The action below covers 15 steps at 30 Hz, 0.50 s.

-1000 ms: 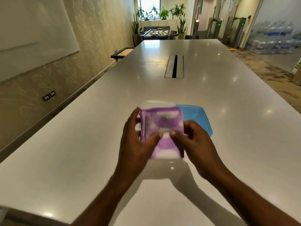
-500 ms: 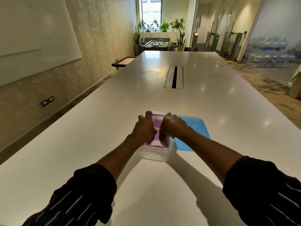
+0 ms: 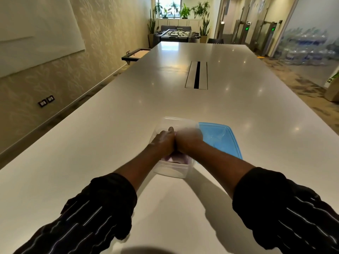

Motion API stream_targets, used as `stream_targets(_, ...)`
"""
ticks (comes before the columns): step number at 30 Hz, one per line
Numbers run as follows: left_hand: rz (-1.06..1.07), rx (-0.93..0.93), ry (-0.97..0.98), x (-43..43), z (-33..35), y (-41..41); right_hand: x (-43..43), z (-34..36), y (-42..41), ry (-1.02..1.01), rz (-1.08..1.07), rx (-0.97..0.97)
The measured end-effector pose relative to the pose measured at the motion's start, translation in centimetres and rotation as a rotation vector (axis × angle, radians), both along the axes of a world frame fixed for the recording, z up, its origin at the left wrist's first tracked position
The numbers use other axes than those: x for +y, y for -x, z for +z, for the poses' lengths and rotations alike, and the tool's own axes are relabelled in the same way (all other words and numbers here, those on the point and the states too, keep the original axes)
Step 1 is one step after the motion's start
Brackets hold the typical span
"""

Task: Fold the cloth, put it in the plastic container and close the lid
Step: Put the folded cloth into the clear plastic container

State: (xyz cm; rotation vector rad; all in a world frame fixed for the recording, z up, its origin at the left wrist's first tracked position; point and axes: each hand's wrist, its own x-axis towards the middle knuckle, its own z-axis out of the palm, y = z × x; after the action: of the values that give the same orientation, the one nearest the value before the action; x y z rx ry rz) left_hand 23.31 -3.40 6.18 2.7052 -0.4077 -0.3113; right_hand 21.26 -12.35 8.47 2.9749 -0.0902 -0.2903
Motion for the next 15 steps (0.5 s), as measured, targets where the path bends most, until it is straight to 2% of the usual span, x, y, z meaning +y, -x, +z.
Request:
stream_targets(4,-0.02,-0.253,-0.197,-0.2,-0.3,0.3,0.1,-0.4,0.2,0.006,0.001,-0.06)
stream_targets(8,-0.02,-0.34,-0.193,-0.3,0.0,0.5,-0.2,0.1,1.2,-0.073,0.054,-0.1)
stream_targets(10,-0.066,-0.353,-0.252,-0.4,0.2,0.7,-0.5,0.4,1.8,-0.175,0.058,-0.142)
stream_targets(13,-0.097,-0.412,-0.341,-0.4,0.9,1.6,-1.6,0.6,3.4,-0.368,-0.012,-0.409)
stream_targets(15,-0.073,-0.467,-0.354,-0.5,1.9,2.7,-3.5,0.3,4.8,-0.501,-0.163,-0.598)
